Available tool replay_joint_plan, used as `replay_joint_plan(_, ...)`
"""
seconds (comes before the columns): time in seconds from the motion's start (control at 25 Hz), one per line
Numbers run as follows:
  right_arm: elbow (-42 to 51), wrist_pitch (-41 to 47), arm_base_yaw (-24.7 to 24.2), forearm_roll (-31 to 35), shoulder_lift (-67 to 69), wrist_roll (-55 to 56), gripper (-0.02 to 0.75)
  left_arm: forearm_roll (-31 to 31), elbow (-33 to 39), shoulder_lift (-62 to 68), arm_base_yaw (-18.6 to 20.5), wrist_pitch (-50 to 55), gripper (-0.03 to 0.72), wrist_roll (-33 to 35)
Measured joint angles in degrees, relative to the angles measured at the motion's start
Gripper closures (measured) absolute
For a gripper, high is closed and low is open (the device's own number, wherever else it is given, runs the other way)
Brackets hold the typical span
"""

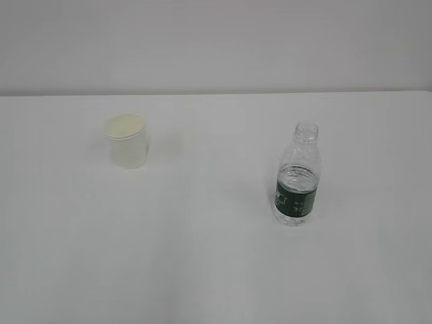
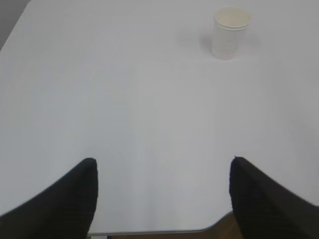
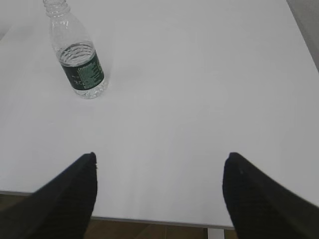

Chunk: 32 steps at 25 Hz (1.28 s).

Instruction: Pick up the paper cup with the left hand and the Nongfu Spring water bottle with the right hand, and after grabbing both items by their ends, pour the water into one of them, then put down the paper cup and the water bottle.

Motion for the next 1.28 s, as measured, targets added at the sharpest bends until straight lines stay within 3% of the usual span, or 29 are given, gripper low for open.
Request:
replay_joint_plan(1.08,0.0,0.0,0.0,-0.1,0.0,0.0,0.15,0.0,0.0,0.0,0.0,0.0,0.102,0.0)
replay_joint_plan(1.28,0.0,-0.19,0.0,-0.1,0.0,0.0,0.15,-0.26,0.0,0.0,0.0,-0.13,0.168,0.0)
